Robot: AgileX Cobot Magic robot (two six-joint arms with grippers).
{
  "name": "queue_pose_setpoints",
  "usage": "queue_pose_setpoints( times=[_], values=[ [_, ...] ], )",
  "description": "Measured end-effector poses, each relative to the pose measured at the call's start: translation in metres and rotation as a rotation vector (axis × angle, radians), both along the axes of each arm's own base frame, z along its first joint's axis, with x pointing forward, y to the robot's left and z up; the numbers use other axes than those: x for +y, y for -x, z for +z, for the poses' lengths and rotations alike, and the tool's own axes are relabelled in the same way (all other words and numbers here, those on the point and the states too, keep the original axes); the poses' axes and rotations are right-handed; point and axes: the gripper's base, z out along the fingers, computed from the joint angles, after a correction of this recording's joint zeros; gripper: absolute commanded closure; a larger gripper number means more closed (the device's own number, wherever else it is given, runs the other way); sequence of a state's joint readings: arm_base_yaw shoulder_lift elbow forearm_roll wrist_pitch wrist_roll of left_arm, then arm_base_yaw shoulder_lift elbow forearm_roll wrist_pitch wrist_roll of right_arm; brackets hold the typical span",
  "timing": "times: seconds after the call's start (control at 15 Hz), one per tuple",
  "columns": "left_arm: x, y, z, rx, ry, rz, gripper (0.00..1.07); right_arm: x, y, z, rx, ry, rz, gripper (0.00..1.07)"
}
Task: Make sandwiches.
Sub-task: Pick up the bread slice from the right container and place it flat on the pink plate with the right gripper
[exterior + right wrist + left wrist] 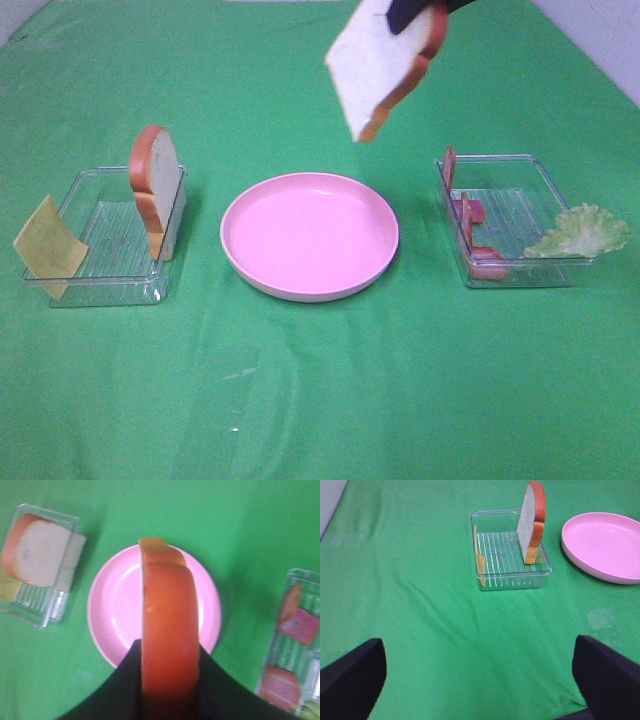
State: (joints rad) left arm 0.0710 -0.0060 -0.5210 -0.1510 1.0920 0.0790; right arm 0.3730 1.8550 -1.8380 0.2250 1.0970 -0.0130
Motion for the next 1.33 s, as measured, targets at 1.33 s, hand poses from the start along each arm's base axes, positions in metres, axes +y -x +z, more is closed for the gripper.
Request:
queue_pose_setpoints(
  times=[1.33],
  values=[
    [0.0, 0.0, 0.001, -0.008, -0.003, 0.003, 0.14, 0.091, -0.027, -0.15, 0.158, 0.076, 0.103, 1.05]
  ],
)
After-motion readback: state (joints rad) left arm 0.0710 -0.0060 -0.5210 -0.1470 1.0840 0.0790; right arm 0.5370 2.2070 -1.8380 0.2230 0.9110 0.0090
